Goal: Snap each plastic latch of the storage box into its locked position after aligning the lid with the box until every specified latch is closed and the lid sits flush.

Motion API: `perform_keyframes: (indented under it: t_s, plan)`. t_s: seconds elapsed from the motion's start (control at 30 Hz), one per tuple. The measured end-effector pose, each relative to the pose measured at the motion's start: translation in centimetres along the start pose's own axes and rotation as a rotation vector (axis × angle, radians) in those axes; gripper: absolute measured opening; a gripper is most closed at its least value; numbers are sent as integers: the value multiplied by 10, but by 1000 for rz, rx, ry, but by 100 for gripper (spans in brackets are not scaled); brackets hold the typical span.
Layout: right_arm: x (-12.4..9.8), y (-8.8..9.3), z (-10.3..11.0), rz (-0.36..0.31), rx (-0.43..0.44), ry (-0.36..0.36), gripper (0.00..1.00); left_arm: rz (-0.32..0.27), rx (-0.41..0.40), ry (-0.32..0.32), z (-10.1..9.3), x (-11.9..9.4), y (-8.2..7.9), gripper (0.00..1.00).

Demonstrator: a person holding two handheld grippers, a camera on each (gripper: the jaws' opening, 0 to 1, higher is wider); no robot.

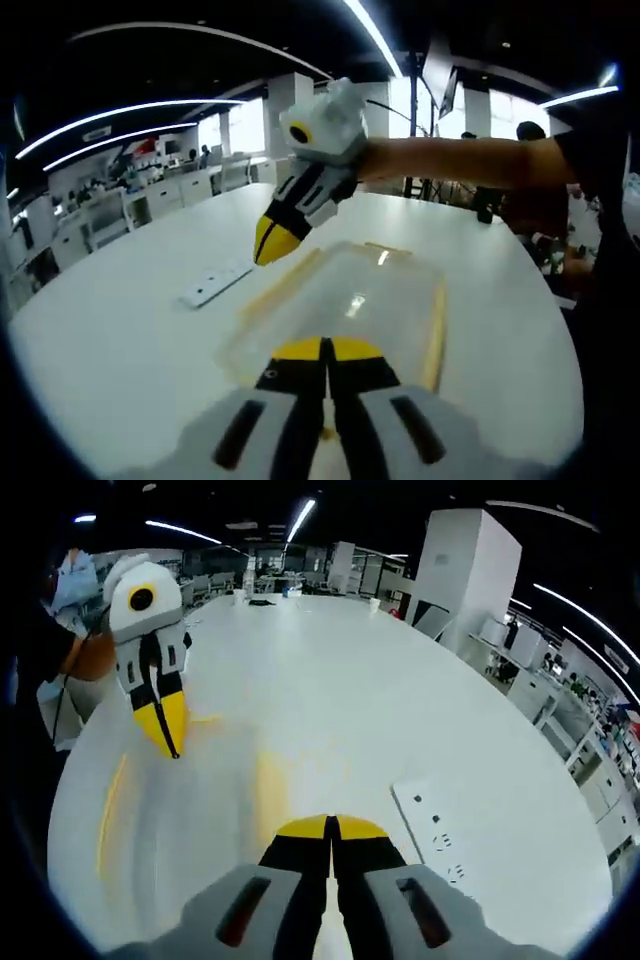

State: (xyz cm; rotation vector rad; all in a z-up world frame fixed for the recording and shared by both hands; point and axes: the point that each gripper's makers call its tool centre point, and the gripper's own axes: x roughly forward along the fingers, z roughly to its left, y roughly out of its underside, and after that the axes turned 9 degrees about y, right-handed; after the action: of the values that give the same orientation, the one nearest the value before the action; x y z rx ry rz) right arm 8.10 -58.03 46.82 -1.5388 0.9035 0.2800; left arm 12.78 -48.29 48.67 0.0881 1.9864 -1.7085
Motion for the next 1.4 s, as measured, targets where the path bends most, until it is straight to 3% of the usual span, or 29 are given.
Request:
perform_keyframes:
  t_s: [0.2,0.4,0.47,0.67,1.03,1.4]
  plan:
    - [8,3,6,7,-13,-138,0,18,-20,6,0,0,0,0]
    - [14,10,8,54,-33,-225,0,9,-32,20,2,1,0,0]
    - [14,13,17,74,-25,-293,0,1,-43,21,3,1,0,0]
    - [17,12,20,107,-40,-370,0,2,-46,24,2,2,0,0]
    - [20,16,34,138,-69,-476,0,9,-46,21,3,2,1,0]
    - [22,17,36,145,-68,-527,0,18,-50,16,3,2,1,0]
